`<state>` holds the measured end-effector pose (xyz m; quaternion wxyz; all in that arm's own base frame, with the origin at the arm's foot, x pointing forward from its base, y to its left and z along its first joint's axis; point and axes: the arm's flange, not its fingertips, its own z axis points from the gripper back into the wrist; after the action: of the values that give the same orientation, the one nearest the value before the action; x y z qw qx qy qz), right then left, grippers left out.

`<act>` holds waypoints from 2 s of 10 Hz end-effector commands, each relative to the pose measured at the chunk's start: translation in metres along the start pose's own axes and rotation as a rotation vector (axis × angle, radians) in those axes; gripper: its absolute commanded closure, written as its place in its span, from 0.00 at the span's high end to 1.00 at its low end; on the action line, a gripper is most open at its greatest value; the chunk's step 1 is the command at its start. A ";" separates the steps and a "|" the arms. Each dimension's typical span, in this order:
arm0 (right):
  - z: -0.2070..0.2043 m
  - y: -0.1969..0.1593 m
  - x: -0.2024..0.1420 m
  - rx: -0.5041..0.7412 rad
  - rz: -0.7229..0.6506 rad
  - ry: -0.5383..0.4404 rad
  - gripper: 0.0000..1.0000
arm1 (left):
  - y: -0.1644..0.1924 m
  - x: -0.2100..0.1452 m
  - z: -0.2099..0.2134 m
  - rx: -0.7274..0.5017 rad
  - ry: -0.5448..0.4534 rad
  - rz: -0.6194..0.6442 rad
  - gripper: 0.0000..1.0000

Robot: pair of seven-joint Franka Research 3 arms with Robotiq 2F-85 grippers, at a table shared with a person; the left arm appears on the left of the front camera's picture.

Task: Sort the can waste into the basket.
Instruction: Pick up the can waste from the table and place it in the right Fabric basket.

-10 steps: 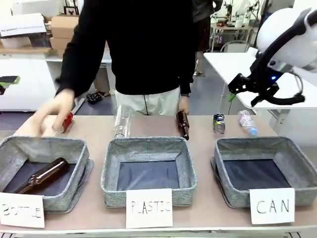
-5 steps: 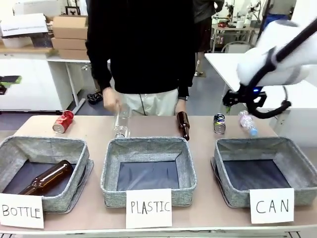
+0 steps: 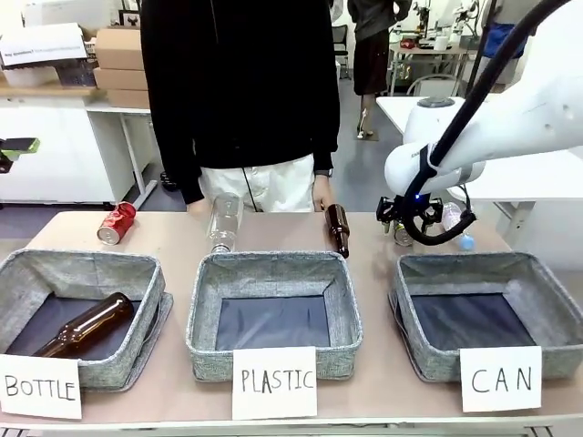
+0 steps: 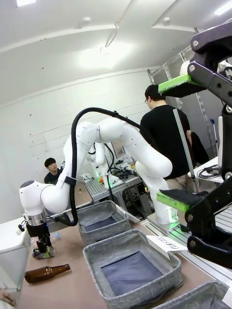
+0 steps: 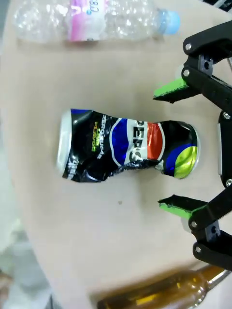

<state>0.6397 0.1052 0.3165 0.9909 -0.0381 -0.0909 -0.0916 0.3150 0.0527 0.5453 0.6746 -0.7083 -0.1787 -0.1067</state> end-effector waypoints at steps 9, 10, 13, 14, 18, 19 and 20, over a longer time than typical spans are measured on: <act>-0.026 -0.002 0.012 -0.047 -0.013 0.065 0.33 | -0.002 0.000 -0.001 -0.020 -0.004 -0.022 1.00; -0.024 -0.003 0.012 -0.046 -0.012 0.065 0.00 | -0.002 0.000 -0.001 -0.020 -0.004 -0.022 1.00; -0.020 -0.009 0.013 -0.037 -0.007 0.082 0.14 | -0.002 0.000 -0.001 -0.020 -0.004 -0.022 1.00; -0.021 -0.010 0.013 -0.041 0.003 0.092 0.04 | -0.002 0.000 -0.001 -0.020 -0.004 -0.022 1.00; -0.015 -0.016 0.014 -0.022 -0.016 0.088 0.00 | -0.002 0.000 -0.001 -0.020 -0.004 -0.022 1.00; -0.005 -0.018 0.013 -0.025 -0.021 0.066 0.00 | -0.002 0.000 -0.001 -0.020 -0.004 -0.022 1.00; 0.010 -0.022 0.012 -0.011 -0.013 0.052 0.00 | -0.002 0.000 -0.001 -0.020 -0.004 -0.022 1.00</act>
<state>0.6528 0.0886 0.3131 0.9908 -0.0495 -0.0618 -0.1094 0.3149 0.0527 0.5455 0.6743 -0.7084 -0.1788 -0.1068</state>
